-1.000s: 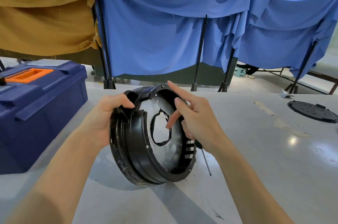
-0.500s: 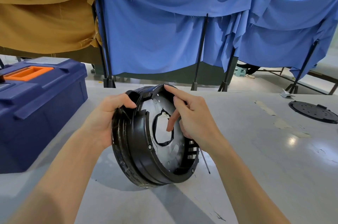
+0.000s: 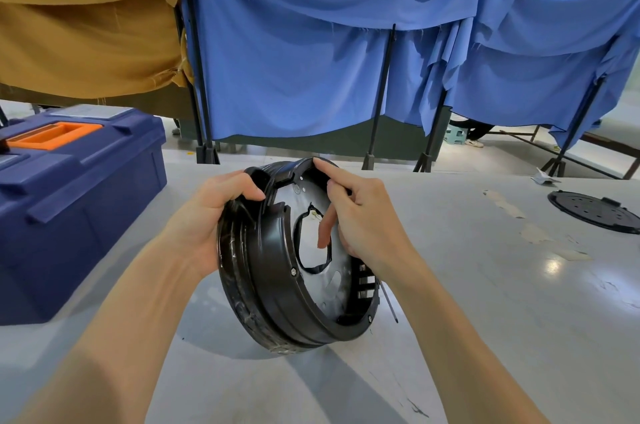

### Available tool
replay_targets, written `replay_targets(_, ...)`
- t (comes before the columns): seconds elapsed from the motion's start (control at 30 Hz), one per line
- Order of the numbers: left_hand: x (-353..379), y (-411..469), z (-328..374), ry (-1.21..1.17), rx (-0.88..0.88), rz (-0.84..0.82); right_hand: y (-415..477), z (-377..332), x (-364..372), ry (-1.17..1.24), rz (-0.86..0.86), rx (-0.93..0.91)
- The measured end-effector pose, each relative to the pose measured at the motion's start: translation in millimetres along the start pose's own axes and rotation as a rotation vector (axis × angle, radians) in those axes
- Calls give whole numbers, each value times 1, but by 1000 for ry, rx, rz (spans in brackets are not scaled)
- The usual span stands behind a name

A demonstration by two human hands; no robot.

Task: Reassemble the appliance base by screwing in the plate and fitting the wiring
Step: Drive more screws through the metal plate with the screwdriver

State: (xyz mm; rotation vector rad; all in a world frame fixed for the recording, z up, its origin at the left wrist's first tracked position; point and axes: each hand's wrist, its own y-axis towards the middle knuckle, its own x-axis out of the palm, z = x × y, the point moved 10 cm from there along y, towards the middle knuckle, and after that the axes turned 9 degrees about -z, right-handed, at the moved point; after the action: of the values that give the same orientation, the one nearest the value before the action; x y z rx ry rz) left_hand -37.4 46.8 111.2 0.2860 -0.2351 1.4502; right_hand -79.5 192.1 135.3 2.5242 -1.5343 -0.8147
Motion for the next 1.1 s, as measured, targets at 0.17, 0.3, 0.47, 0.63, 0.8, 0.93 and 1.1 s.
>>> replay_targets(0.17, 7, 2, 2, 5, 25, -20, -3, 3, -1, 33, 37, -6)
replay_targets(0.3, 10, 2, 2, 16, 36, -56, -6, 5, -2, 81, 79, -10)
replay_targets(0.47, 11, 1, 4, 35, 52, -97, -8, 5, -1, 86, 61, -3)
replay_targets(0.63, 7, -1, 4, 40, 68, -63, -6, 8, 1, 243, -49, 46)
replay_targets(0.8, 1, -3, 2, 23, 62, -40, -3, 7, -4, 333, -65, 47)
replay_targets(0.93, -2, -3, 1, 8, 74, -41, -4, 12, -10, 338, -51, 72)
replay_targets(1.1, 1, -1, 3, 21, 95, -64, -6, 15, -8, 345, -67, 91)
